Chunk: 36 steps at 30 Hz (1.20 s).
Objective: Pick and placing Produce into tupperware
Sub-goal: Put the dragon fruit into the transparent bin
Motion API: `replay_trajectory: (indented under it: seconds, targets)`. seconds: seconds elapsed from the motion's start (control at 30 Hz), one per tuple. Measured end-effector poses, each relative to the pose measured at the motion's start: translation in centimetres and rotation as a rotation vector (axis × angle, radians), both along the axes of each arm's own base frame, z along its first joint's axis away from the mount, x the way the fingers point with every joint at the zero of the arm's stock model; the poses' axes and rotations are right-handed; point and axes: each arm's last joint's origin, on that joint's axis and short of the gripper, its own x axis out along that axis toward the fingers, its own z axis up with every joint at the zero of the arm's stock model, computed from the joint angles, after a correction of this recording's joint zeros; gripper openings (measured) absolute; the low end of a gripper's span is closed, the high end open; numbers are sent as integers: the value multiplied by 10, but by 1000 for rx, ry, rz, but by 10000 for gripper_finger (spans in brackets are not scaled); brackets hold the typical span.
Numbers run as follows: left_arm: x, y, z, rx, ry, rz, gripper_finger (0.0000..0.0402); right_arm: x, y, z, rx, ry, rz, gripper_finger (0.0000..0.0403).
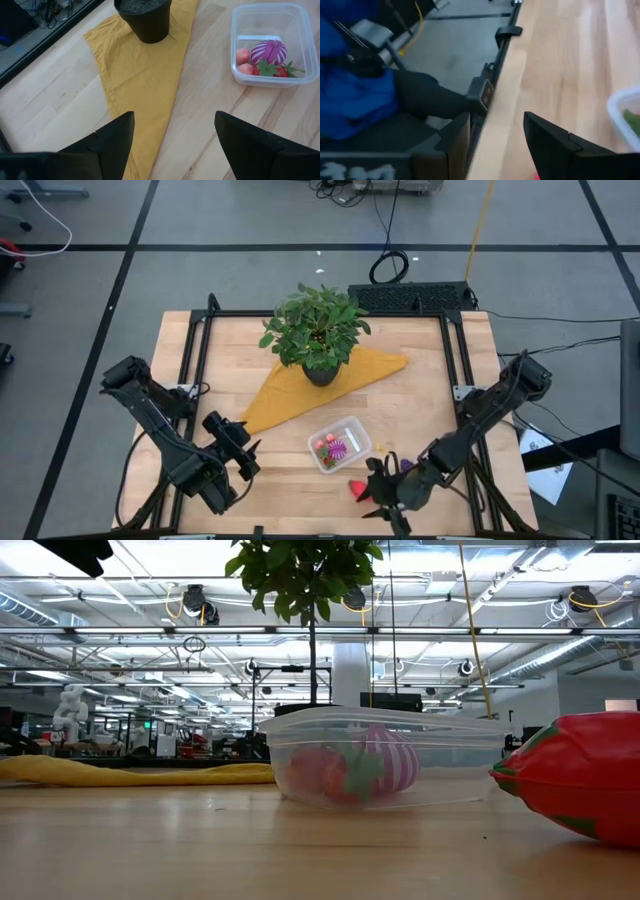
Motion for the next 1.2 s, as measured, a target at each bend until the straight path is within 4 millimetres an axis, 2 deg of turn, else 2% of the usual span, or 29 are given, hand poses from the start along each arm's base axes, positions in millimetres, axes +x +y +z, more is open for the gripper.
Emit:
replay_trajectory:
  seconds: [0.17, 0.23, 0.37, 0.53, 0.67, 0.8, 0.9, 1.07, 1.2]
  targets:
    - [0, 0, 0, -1, 0, -1, 282, 4, 5, 22, -94, -55, 1, 176]
    - [0, 0, 0, -1, 0, -2, 282, 13, 8, 28, -128, -70, 15, 176]
    - [0, 0, 0, -1, 0, -2, 281, 43, 14, 28, -244, -47, 38, 176]
    - [0, 0, 0, 6, 10, -17, 282, 83, 15, 25, -355, 89, 46, 176]
    - [0, -1, 0, 9, 15, -26, 281, 100, 22, 46, -386, 58, 98, 176]
    - [-3, -4, 0, 12, 17, -42, 282, 92, 33, 74, -436, 18, 99, 176]
    - [-6, -7, 0, 12, 16, -59, 283, 76, 40, 81, -475, 77, 14, 176]
    - [-10, -11, 0, 10, 11, -74, 286, 57, 49, 79, -403, 194, -101, 176]
    - [-10, -12, 0, -2, -1, -72, 283, 61, 52, 64, -356, 271, -123, 176]
